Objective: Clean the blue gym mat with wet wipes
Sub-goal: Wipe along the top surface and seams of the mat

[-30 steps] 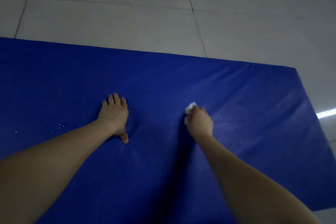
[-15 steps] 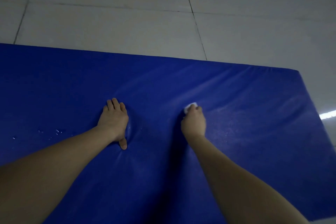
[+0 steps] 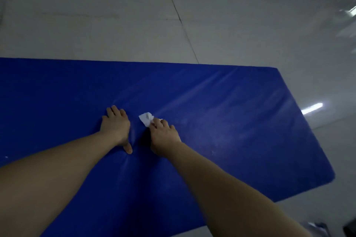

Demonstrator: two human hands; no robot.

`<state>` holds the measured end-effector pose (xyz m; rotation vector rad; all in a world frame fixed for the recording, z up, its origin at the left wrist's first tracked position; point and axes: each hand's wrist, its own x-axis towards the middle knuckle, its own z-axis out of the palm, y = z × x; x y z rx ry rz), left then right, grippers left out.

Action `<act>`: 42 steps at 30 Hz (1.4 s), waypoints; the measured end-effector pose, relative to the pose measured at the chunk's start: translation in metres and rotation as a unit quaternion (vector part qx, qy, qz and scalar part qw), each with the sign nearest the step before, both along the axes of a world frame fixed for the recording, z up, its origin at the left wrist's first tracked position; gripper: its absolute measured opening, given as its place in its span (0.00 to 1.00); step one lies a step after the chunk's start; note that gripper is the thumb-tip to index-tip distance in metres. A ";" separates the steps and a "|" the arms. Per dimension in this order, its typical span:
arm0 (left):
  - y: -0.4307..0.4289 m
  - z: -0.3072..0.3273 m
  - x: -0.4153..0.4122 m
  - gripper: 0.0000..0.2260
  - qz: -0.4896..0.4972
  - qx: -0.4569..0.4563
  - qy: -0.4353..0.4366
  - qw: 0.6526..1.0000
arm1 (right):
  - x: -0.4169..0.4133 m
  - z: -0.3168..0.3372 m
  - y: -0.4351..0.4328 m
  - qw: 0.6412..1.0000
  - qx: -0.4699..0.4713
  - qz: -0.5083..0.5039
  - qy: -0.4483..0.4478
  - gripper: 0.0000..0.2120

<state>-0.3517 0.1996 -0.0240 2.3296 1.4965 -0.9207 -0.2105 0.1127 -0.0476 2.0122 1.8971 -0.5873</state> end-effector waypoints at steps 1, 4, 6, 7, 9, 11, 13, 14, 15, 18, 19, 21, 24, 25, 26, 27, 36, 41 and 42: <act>0.001 -0.001 0.000 0.72 0.001 0.002 0.000 1.000 | 0.003 -0.001 0.001 1.000 0.003 0.011 -0.011 0.30; 0.000 -0.006 0.000 0.71 0.001 0.011 -0.003 1.000 | 0.024 -0.010 0.005 0.998 0.030 0.014 -0.058 0.28; 0.001 -0.010 0.000 0.71 0.002 0.017 -0.009 1.000 | 0.050 -0.015 0.011 0.994 0.059 -0.035 -0.089 0.26; 0.002 -0.011 0.000 0.71 0.004 0.018 -0.014 1.000 | 0.068 -0.016 0.012 0.990 0.071 -0.072 -0.103 0.25; 0.002 -0.014 0.002 0.72 0.010 0.012 -0.018 1.000 | 0.108 -0.018 0.010 0.977 0.092 -0.144 -0.127 0.22; 0.002 -0.016 0.004 0.72 0.014 0.009 -0.018 1.000 | 0.146 -0.020 0.004 0.963 0.117 -0.208 -0.129 0.16; 0.002 -0.017 0.004 0.72 0.016 0.006 -0.019 1.000 | 0.164 -0.024 0.004 0.951 0.139 -0.260 -0.097 0.12; 0.002 -0.018 0.004 0.73 0.020 -0.002 -0.021 1.000 | 0.163 -0.026 0.006 0.947 0.141 -0.275 -0.087 0.12; 0.002 -0.018 0.004 0.73 0.022 -0.008 -0.022 0.999 | 0.156 -0.027 0.009 0.947 0.136 -0.277 -0.091 0.14; 0.003 -0.018 0.007 0.74 0.021 -0.011 -0.011 1.000 | 0.110 -0.034 0.016 0.960 0.124 -0.230 -0.102 0.32; 0.003 -0.018 0.008 0.74 0.021 -0.012 -0.008 1.000 | 0.089 -0.036 0.017 0.966 0.130 -0.208 -0.082 0.36; 0.003 -0.017 0.010 0.74 0.020 -0.010 0.001 1.000 | 0.048 -0.043 0.020 0.976 0.146 -0.163 -0.023 0.38; 0.001 -0.013 0.013 0.73 0.020 -0.012 0.017 1.000 | 0.004 -0.048 0.025 0.983 0.156 -0.070 0.065 0.39; 0.001 -0.011 0.015 0.72 0.020 -0.010 0.021 1.000 | 0.001 -0.049 0.028 0.984 0.153 -0.045 0.081 0.39; 0.001 -0.010 0.016 0.72 0.020 -0.009 0.026 0.999 | 0.004 -0.049 0.029 0.985 0.150 -0.026 0.087 0.39; 0.001 -0.008 0.018 0.72 0.020 -0.010 0.030 0.999 | 0.014 -0.049 0.029 0.986 0.147 -0.013 0.083 0.39; 0.001 -0.010 0.020 0.73 0.026 -0.018 0.034 0.999 | 0.193 -0.047 -0.001 0.972 0.148 -0.181 -0.024 0.37; 0.002 -0.015 0.014 0.74 0.028 -0.016 0.011 0.999 | 0.182 -0.044 0.016 0.941 0.120 -0.317 -0.004 0.46; 0.002 -0.016 0.012 0.74 0.028 -0.015 0.005 0.999 | 0.167 -0.045 0.024 0.943 0.123 -0.310 0.002 0.46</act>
